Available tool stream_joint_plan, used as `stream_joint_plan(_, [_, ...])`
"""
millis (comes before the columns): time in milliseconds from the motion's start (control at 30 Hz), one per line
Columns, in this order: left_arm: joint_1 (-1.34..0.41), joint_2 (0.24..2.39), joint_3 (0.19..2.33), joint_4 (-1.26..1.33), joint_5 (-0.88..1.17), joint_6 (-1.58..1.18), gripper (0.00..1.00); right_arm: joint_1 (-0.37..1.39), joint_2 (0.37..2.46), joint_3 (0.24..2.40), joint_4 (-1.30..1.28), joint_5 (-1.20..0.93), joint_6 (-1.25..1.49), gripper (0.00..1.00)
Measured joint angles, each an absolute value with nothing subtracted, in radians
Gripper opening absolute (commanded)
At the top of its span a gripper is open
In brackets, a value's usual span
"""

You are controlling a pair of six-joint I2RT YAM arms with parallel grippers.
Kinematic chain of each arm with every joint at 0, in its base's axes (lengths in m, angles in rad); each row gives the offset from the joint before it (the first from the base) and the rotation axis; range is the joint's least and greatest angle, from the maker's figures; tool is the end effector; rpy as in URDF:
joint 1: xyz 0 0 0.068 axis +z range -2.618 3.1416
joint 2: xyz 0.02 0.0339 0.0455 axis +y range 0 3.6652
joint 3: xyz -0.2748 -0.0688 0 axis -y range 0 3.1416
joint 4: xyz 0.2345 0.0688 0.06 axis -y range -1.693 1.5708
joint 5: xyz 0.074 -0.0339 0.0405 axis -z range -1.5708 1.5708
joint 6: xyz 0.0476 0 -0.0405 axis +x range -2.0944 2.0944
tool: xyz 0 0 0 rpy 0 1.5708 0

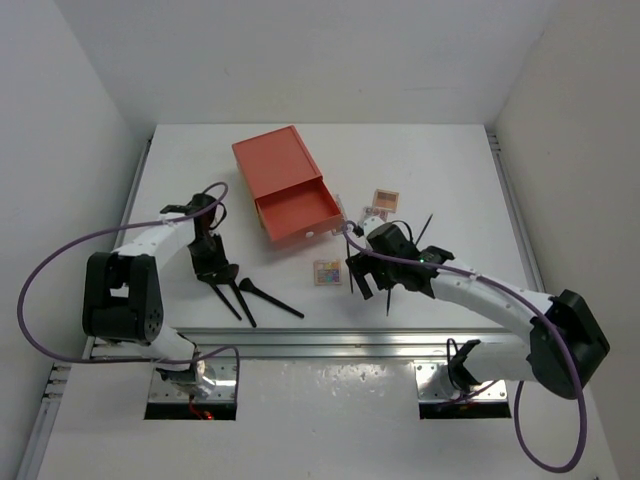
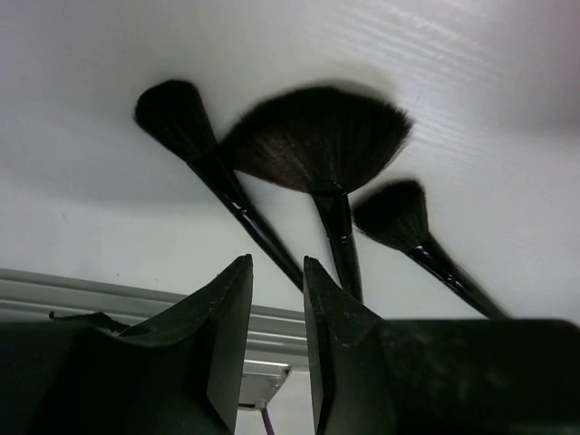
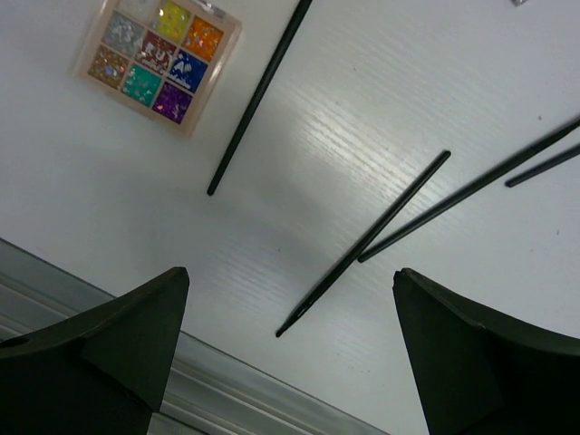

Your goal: Organize the makeup

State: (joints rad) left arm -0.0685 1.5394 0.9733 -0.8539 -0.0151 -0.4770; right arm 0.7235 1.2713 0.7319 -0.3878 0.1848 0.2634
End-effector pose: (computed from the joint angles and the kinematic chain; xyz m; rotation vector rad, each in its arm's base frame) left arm 0.2592 -0.0171 0.1928 -0.6086 2.9295 -0.0391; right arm 0.1882 0.1546 0.2105 -0.4917 2.4363 0.1896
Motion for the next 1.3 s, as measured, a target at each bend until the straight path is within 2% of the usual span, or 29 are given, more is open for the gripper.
stream_joint_plan(500, [-0.014,1.700,0.936,-0.813,-0.026,-0.491,0.34,0.723,1.323,0.762,-0.451,0.202,0.263,0.93])
stream_joint_plan(533, [-0.010,1.701,0.937,-0.813,-0.024,-0.491,0.28,0.723,1.326,0.764,-0.451,0.204,0.262,0.93])
stream_joint_plan(600, [0.006,1.706,0.937,-0.810,-0.001,-0.500,0.23,0.723,1.333,0.771,-0.454,0.207,0.258,0.93])
stream_joint_plan(733, [0.037,1.711,0.939,-0.815,0.023,-0.511,0.02,0.723,1.353,0.790,-0.456,0.209,0.245,0.93])
stream_joint_plan(1033, [0.103,1.700,0.948,-0.849,0.001,-0.487,0.00,0.717,1.390,0.831,-0.451,0.204,0.213,0.93])
stream_joint_plan(1133, [0.126,1.688,1.042,-0.908,-0.022,-0.450,0.00,0.705,1.390,0.837,-0.445,0.189,0.205,0.93])
stream_joint_plan(1300, [0.102,1.679,1.402,-0.921,-0.025,-0.381,0.00,0.607,1.390,0.838,-0.426,0.133,0.234,0.91])
